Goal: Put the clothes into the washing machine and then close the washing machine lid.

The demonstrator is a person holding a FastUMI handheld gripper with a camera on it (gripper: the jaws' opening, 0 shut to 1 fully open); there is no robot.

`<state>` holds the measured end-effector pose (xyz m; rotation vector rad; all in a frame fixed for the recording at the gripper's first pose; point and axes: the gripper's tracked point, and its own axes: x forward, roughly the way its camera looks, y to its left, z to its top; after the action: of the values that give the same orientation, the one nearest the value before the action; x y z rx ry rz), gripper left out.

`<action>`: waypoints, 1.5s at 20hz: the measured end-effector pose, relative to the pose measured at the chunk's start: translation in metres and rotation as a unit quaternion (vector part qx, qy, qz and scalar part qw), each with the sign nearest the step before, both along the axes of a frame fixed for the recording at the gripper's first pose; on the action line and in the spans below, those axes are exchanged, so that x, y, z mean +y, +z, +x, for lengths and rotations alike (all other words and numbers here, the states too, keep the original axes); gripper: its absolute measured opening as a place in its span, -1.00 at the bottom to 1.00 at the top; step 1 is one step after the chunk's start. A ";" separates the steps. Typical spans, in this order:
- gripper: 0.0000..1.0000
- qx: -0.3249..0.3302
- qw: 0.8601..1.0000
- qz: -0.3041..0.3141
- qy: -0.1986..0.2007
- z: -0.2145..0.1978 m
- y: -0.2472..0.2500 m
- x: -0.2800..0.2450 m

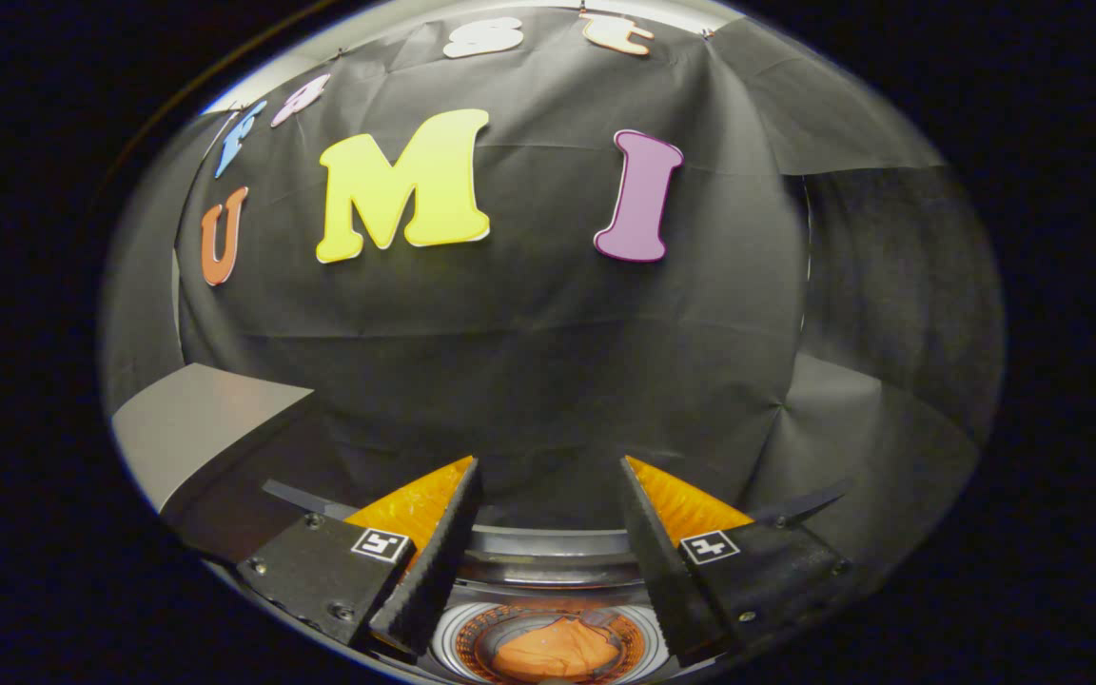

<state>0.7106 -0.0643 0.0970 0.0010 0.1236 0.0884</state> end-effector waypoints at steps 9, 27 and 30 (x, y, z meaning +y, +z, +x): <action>0.78 -0.016 1.000 0.000 0.004 -0.023 -0.014 0.000; 0.88 0.113 0.993 -0.036 -0.003 -0.087 -0.144 -0.023; 0.88 0.116 0.993 -0.032 -0.001 -0.092 -0.149 -0.024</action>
<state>0.6189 -0.0886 -0.0519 -0.0522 0.3584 0.0821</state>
